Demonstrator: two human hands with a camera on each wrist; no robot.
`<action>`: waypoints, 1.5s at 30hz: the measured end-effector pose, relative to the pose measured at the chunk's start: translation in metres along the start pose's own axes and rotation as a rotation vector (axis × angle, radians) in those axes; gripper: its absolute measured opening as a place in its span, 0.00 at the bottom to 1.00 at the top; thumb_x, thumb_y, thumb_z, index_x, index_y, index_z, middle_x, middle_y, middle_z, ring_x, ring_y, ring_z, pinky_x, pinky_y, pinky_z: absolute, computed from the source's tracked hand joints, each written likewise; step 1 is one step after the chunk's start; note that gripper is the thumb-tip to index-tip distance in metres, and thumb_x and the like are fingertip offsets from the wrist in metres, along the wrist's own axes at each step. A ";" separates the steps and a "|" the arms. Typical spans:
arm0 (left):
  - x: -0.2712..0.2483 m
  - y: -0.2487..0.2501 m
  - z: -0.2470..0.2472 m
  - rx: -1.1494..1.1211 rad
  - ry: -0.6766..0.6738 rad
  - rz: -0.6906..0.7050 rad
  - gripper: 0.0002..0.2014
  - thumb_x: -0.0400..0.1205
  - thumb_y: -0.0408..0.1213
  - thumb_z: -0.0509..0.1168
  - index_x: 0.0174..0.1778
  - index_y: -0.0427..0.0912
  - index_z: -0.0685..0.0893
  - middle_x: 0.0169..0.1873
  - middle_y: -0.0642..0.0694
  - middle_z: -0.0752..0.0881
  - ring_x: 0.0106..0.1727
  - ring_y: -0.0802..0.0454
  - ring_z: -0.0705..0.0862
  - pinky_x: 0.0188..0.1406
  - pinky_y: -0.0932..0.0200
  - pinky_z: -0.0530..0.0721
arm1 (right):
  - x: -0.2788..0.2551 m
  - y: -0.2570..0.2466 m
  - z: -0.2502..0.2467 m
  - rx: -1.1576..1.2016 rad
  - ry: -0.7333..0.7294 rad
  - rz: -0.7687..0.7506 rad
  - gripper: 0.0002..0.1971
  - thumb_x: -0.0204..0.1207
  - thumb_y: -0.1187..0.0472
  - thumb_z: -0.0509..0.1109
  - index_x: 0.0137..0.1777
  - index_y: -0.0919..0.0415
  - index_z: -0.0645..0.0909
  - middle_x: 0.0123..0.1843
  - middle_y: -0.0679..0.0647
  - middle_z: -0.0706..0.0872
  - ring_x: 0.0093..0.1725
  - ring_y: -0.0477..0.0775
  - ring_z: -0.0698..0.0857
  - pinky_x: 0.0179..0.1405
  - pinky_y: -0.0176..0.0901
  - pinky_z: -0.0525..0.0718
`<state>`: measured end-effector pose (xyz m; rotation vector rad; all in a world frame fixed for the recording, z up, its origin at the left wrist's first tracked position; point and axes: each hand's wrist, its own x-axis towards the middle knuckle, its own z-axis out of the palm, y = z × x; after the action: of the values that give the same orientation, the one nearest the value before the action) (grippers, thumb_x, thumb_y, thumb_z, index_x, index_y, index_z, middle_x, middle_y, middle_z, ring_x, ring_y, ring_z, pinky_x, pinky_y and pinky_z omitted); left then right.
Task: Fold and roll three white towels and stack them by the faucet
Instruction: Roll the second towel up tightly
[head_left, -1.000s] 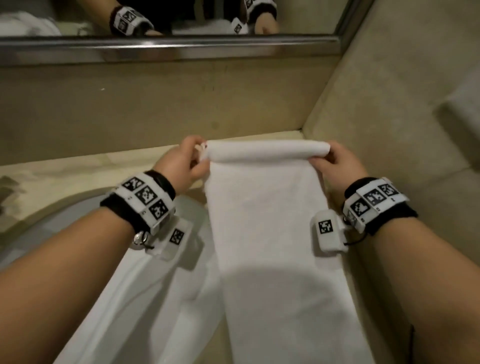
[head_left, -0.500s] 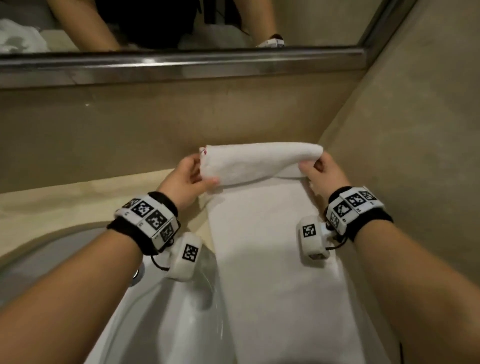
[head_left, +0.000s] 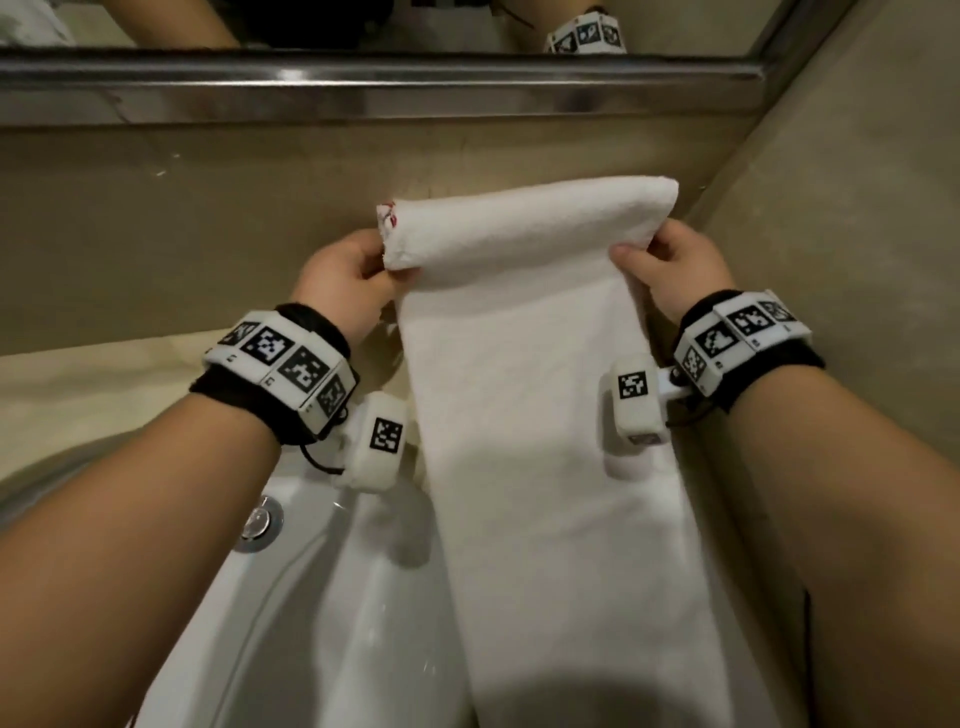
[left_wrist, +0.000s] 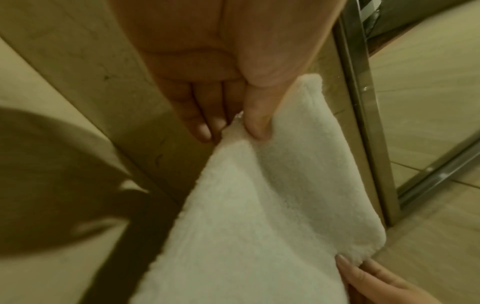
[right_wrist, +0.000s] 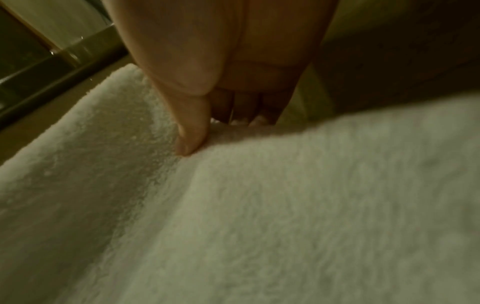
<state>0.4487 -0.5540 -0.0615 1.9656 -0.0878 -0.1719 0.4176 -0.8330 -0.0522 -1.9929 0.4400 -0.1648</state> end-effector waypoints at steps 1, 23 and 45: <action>0.000 0.000 0.002 0.028 -0.008 -0.008 0.13 0.78 0.36 0.66 0.60 0.46 0.82 0.47 0.56 0.86 0.45 0.62 0.84 0.43 0.73 0.80 | 0.000 0.002 0.001 -0.036 -0.004 0.014 0.09 0.74 0.61 0.70 0.53 0.52 0.81 0.45 0.43 0.86 0.40 0.33 0.83 0.34 0.24 0.78; -0.171 0.008 0.014 0.440 -0.326 0.075 0.14 0.77 0.43 0.66 0.58 0.46 0.79 0.57 0.46 0.82 0.53 0.54 0.79 0.55 0.57 0.78 | -0.151 0.006 -0.051 -0.285 -0.091 -0.056 0.07 0.77 0.54 0.64 0.53 0.51 0.81 0.53 0.50 0.86 0.53 0.50 0.83 0.57 0.47 0.80; -0.430 -0.032 0.101 0.949 -0.635 0.537 0.15 0.79 0.44 0.57 0.61 0.47 0.77 0.58 0.45 0.80 0.57 0.43 0.77 0.51 0.53 0.73 | -0.459 0.121 -0.063 -0.769 -0.529 -0.246 0.27 0.65 0.41 0.73 0.63 0.48 0.76 0.62 0.51 0.77 0.63 0.53 0.72 0.65 0.48 0.68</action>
<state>0.0074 -0.5724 -0.0956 2.6394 -1.2959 -0.4497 -0.0533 -0.7603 -0.0962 -2.7170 -0.1202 0.4405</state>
